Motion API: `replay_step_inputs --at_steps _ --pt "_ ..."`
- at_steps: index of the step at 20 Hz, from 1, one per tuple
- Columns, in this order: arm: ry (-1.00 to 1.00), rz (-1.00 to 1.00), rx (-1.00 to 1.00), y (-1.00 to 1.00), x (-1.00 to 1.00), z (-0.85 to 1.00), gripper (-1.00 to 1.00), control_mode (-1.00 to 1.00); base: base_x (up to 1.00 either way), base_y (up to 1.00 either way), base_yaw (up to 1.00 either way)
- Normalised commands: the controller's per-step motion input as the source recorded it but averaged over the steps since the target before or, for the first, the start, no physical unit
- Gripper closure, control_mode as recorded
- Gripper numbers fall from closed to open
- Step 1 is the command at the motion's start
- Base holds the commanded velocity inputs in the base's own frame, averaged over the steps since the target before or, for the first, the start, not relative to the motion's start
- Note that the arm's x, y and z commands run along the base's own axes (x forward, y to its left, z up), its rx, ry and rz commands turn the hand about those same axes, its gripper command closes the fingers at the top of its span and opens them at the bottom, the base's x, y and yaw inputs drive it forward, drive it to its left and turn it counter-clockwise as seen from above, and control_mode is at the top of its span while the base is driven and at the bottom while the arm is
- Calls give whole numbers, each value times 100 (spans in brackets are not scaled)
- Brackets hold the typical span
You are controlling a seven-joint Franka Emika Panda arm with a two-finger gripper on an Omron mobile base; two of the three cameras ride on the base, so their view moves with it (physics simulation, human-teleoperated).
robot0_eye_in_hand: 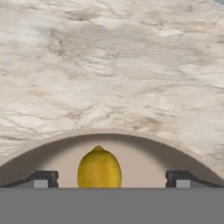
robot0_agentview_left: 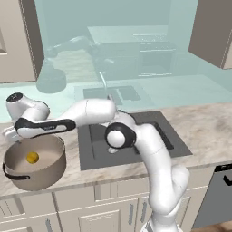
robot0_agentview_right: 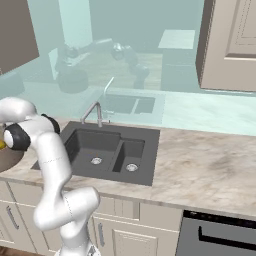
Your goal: Dump the lemon from the pot into the sink. Then turn on the water and wash the lemon. Then turn off the water and put the lemon back in the pot.
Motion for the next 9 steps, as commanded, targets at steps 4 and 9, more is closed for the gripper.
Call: replay_step_inputs --at_steps 4,9 --pt "-1 0 0 -53 -90 50 -100 -100 0 0 0" --pt "-2 0 1 -65 -100 42 -100 -100 0 0 0"
